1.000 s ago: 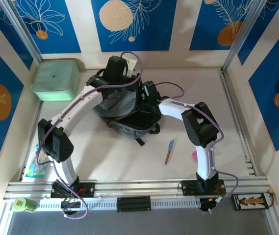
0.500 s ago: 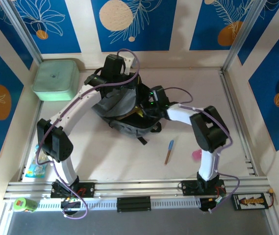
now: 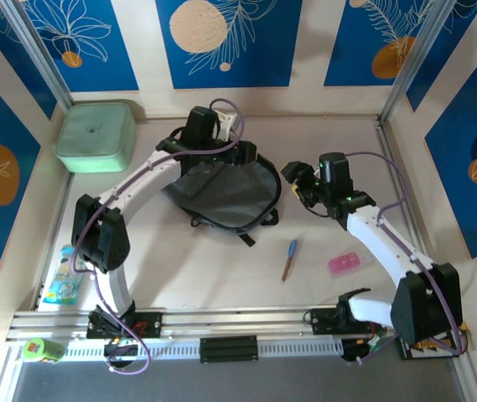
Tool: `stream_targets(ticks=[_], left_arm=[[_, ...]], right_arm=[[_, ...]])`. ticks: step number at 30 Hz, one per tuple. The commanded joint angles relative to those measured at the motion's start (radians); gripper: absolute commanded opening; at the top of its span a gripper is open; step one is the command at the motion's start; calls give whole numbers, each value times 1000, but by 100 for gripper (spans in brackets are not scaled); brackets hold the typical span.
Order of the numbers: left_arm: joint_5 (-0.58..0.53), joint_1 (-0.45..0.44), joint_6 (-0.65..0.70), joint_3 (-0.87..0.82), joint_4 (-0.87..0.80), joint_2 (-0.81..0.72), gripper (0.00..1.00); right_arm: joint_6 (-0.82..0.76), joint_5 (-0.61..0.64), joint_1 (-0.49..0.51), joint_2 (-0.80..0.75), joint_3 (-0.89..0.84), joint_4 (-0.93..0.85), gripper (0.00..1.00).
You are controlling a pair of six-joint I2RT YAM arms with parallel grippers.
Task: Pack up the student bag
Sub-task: Zip the student bag at the center of the table.
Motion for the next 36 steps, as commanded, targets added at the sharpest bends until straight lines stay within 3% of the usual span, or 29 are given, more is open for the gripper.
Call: stream_targets(ticks=[1,7,12,16,21,29,36], left_arm=[[-17,54,-93,-121,63,-103,86],[-140,198,-264,-457,56,-284,86],[-108,312,-439,-719,152,-363,79],[-95,352,-571,-844,305,-364,74],[-81,363,-639,-866,422,-272,67],[-14,365,-706,-847,615,-121,46],[38,360,-761,-848,702,-113,15]], right_arm=[[-116,85,15,-18,35,-119,69],[-170,119,114,46,103,-172,70],[-145,135,200,121,140,-177,69],[-127,141,245,174,175,-175,68],[-121,144,283,217,213,-178,68],[-123,143,315,258,253,-207,67],[-142,133,331,291,280,-226,66]])
